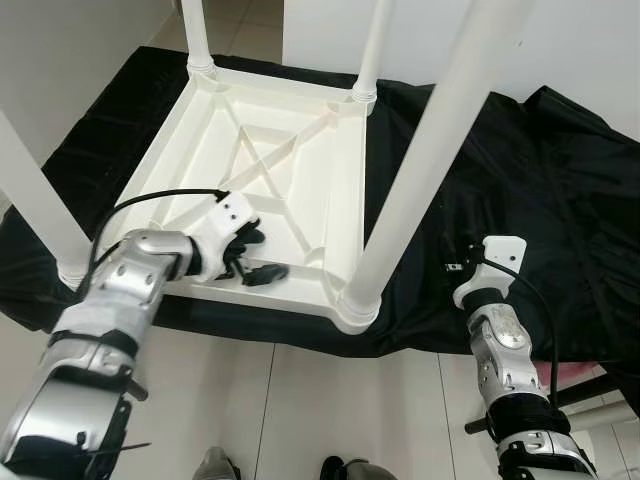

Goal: Building children table

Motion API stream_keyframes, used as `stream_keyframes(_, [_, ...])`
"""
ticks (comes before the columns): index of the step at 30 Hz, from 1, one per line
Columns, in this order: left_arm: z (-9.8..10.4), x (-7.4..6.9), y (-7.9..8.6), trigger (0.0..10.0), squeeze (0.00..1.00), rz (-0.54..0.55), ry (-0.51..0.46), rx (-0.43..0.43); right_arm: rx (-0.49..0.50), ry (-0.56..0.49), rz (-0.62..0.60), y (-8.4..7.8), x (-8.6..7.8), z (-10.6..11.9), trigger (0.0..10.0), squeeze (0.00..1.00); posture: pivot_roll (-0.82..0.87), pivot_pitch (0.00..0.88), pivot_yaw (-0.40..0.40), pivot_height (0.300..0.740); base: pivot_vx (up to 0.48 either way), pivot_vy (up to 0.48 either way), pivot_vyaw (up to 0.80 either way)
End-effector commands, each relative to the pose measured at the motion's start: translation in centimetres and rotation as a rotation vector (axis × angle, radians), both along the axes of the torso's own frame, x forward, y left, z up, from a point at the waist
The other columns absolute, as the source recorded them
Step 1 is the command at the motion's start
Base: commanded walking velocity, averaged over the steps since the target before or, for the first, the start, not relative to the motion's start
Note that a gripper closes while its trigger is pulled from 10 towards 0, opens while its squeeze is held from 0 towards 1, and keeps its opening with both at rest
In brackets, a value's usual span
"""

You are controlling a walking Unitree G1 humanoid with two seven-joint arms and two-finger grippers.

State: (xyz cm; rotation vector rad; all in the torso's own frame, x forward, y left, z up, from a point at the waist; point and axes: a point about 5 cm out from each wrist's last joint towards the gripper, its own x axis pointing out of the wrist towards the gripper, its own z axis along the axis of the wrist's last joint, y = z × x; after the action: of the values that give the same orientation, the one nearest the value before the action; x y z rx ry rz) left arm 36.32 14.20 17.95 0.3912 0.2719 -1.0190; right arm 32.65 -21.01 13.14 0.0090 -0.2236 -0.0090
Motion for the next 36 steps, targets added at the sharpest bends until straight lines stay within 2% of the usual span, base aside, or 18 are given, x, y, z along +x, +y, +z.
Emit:
stream_keyframes(1, [0.8, 2.1, 0.5, 10.0, 0.00, 0.373, -0.168, 0.001, 0.004, 0.003, -0.014, -0.2, -0.3, -0.3, 10.0, 0.00, 0.06, 0.150, -0.061, 0.740, 0.000, 0.000, 0.00])
stream_keyframes(5, [1.3, 2.6, -0.1, 10.0, 0.00, 0.396, -0.189, -0.013, 0.004, -0.003, -0.014, -0.2, -0.4, -0.2, 10.0, 0.00, 0.06, 0.149, -0.055, 0.740, 0.000, 0.000, 0.00])
stream_keyframes(6, [1.8, 2.7, -0.6, 10.0, 0.00, 0.394, -0.191, -0.050, 0.002, -0.005, -0.017, -0.3, -0.5, -0.3, 10.0, 0.00, 0.06, 0.149, -0.055, 0.740, 0.000, 0.000, 0.00])
stream_keyframes(8, [1.8, 2.7, -0.6, 10.0, 0.00, 0.394, -0.191, -0.050, 0.002, -0.005, -0.017, -0.3, -0.5, -0.3, 10.0, 0.00, 0.06, 0.149, -0.055, 0.740, 0.000, 0.000, 0.00])
stream_keyframes(10, [2.3, 2.9, -1.2, 10.0, 0.00, 0.395, -0.201, -0.092, -0.001, -0.010, -0.029, -0.4, -0.6, -0.3, 10.0, 0.00, 0.05, 0.149, -0.054, 0.740, 0.000, 0.000, 0.00])
stream_keyframes(15, [2.3, 2.9, -1.5, 10.0, 0.00, 0.384, -0.212, -0.088, 0.004, -0.018, -0.025, -0.4, -0.8, -0.3, 10.0, 0.00, 0.05, 0.149, -0.051, 0.740, 0.000, 0.000, 0.00])
stream_keyframes(17, [2.4, 2.2, -1.6, 10.0, 0.00, 0.294, -0.223, -0.098, 0.008, -0.034, 0.007, -0.4, -1.1, -0.1, 10.0, 0.00, 0.05, 0.150, -0.049, 0.740, 0.000, 0.000, 0.00])
stream_keyframes(18, [2.4, 2.2, -1.6, 10.0, 0.00, 0.294, -0.223, -0.098, 0.008, -0.034, 0.007, -0.4, -1.1, -0.1, 10.0, 0.00, 0.05, 0.150, -0.049, 0.740, 0.000, 0.000, 0.00])
stream_keyframes(20, [2.8, 1.0, -1.1, 10.0, 0.00, 0.185, -0.254, -0.129, -0.007, -0.045, 0.062, -0.6, -1.7, 0.1, 10.0, 0.00, 0.05, 0.152, -0.046, 0.740, 0.000, 0.000, 0.00])
stream_keyframes(22, [2.8, 1.0, -1.1, 10.0, 0.00, 0.185, -0.254, -0.129, -0.007, -0.045, 0.062, -0.6, -1.7, 0.1, 10.0, 0.00, 0.05, 0.152, -0.046, 0.740, 0.000, 0.000, 0.00])
stream_keyframes(24, [3.0, -0.1, 0.2, 10.0, 0.00, 0.129, -0.264, -0.160, -0.035, -0.039, 0.148, -0.9, -2.4, 0.4, 10.0, 0.00, 0.04, 0.158, -0.041, 0.740, 0.000, 0.000, 0.00])
stream_keyframes(26, [3.2, -0.5, 0.9, 10.0, 0.00, 0.117, -0.270, -0.170, -0.047, -0.030, 0.191, -1.0, -2.8, 0.5, 10.0, 0.00, 0.04, 0.158, -0.041, 0.740, 0.000, 0.000, 0.00])
stream_keyframes(28, [3.2, -0.5, 0.9, 10.0, 0.00, 0.117, -0.270, -0.170, -0.047, -0.030, 0.191, -1.0, -2.8, 0.5, 10.0, 0.00, 0.04, 0.158, -0.041, 0.740, 0.000, 0.000, 0.00])
stream_keyframes(32, [3.3, -1.7, 2.6, 10.0, 0.00, 0.133, -0.279, -0.192, -0.077, 0.008, 0.290, -1.6, -3.7, 0.6, 10.0, 0.00, 0.04, 0.164, -0.039, 0.740, 0.000, 0.000, 0.00])
stream_keyframes(33, [3.3, -1.7, 2.6, 10.0, 0.00, 0.133, -0.279, -0.192, -0.077, 0.008, 0.290, -1.6, -3.7, 0.6, 10.0, 0.00, 0.04, 0.164, -0.039, 0.740, 0.000, 0.000, 0.00])
stream_keyframes(34, [3.3, -2.2, 3.1, 10.0, 0.00, 0.142, -0.281, -0.202, -0.080, 0.020, 0.325, -1.7, -4.0, 0.7, 10.0, 0.92, 0.04, 0.164, -0.040, 0.740, 0.000, 0.000, 0.00])
stream_keyframes(35, [3.3, -2.2, 3.1, 10.0, 0.00, 0.142, -0.281, -0.202, -0.080, 0.020, 0.325, -1.7, -4.0, 0.7, 10.0, 0.92, 0.04, 0.164, -0.040, 0.740, 0.000, 0.000, 0.00])
stream_keyframes(36, [3.4, -2.7, 3.5, 10.0, 0.00, 0.148, -0.283, -0.210, -0.077, 0.032, 0.364, -1.7, -4.3, 0.9, 10.0, 1.00, 0.03, 0.166, -0.038, 0.740, 0.000, 0.000, 0.00])
